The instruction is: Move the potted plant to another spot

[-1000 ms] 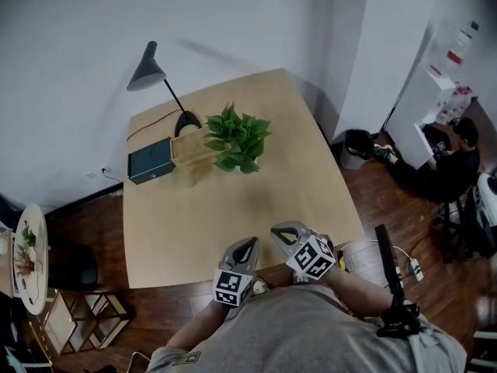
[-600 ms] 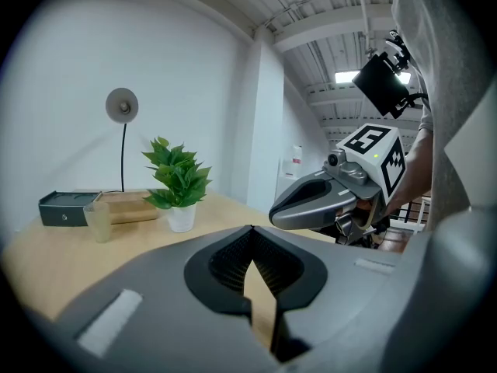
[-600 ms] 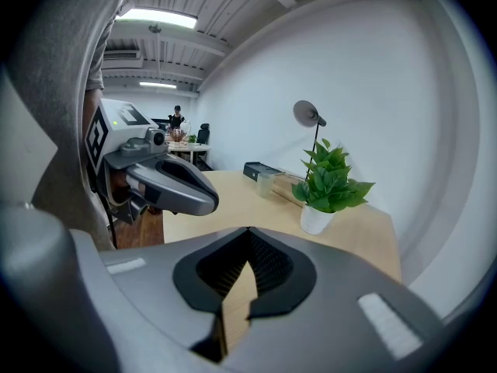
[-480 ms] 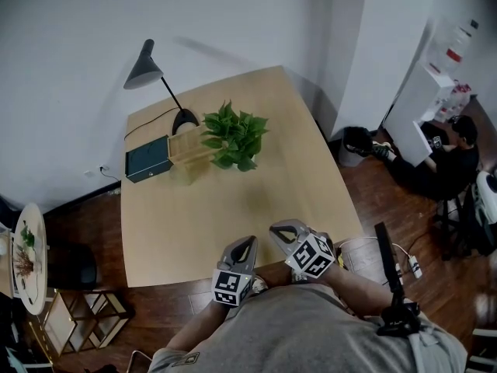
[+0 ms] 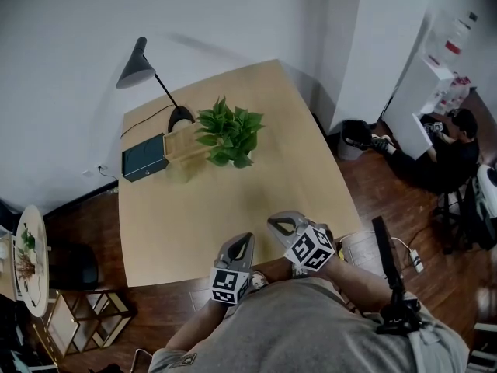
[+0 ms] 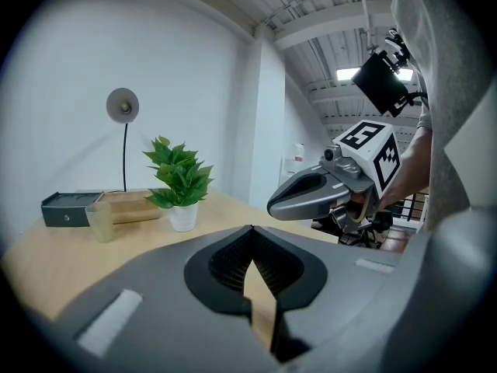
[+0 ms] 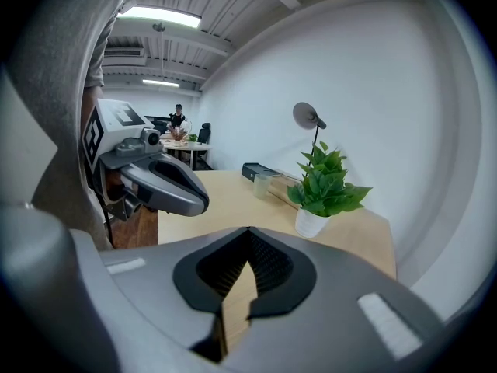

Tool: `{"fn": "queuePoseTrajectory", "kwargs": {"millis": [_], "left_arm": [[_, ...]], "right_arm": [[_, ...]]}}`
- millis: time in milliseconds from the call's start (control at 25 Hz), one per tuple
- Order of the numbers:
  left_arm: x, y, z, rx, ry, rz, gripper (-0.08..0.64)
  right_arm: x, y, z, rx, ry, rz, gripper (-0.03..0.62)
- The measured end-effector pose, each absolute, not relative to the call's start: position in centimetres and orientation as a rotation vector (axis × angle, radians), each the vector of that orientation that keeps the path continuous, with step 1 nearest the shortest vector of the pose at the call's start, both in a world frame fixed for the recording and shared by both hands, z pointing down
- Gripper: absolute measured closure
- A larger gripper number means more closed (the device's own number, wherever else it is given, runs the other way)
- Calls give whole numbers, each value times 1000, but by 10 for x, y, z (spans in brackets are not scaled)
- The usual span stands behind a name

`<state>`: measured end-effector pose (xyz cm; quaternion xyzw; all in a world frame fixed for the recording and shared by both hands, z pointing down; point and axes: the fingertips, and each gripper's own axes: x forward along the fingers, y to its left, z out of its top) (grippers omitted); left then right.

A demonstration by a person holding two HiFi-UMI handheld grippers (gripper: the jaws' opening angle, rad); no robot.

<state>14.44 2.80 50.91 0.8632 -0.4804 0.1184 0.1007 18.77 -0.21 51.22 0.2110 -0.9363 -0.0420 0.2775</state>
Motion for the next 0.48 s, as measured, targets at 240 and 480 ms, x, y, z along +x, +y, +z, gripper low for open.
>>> {"fn": "queuePoseTrajectory", "kwargs": {"millis": [240,480], "left_arm": [[142,26,511,2537,-1421,360,560],[137,20,508,2547,-1445,356,560]], "right_arm": [[186,-9,512,563,-2517,-122,587],[180,-15,510,551,-2519,-137,587]]}}
